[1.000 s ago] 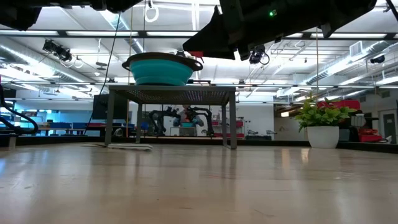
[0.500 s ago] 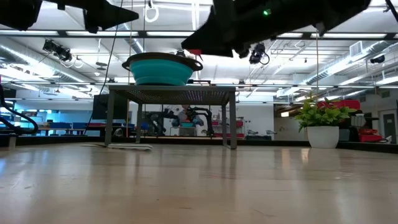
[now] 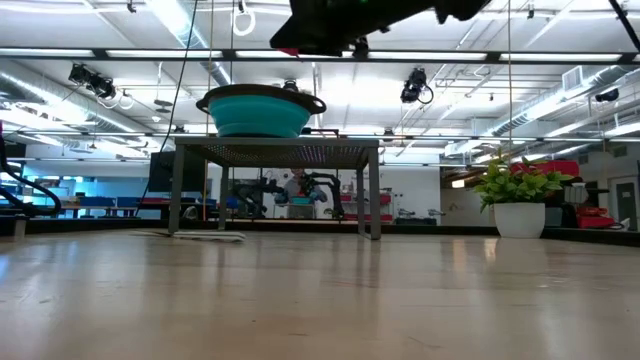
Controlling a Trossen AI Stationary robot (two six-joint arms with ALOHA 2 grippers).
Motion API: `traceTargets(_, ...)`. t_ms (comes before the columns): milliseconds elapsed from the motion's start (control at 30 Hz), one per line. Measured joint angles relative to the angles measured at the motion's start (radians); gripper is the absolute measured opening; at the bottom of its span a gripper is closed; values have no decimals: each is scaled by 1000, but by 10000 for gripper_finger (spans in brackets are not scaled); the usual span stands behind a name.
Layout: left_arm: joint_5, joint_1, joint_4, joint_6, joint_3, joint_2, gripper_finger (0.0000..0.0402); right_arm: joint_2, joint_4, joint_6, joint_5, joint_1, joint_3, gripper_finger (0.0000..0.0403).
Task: Pick & Place Fruit
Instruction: Put the pear into the blue strainer bowl
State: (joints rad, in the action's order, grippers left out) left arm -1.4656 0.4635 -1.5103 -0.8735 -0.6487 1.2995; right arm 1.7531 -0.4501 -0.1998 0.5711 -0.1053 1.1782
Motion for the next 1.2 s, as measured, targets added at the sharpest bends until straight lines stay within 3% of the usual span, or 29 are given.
traceTargets(667,45,-193,38,-16,0,0,373,35,-63,-18,-315,283,77,171)
traceTargets(900,-18,-169,61,-17,0,0,373,35,-50,-11,-352,322,77,171)
traceTargets(1200,19,-149,88,21,1,0,373,60,-96,-30,-387,328,77,171)
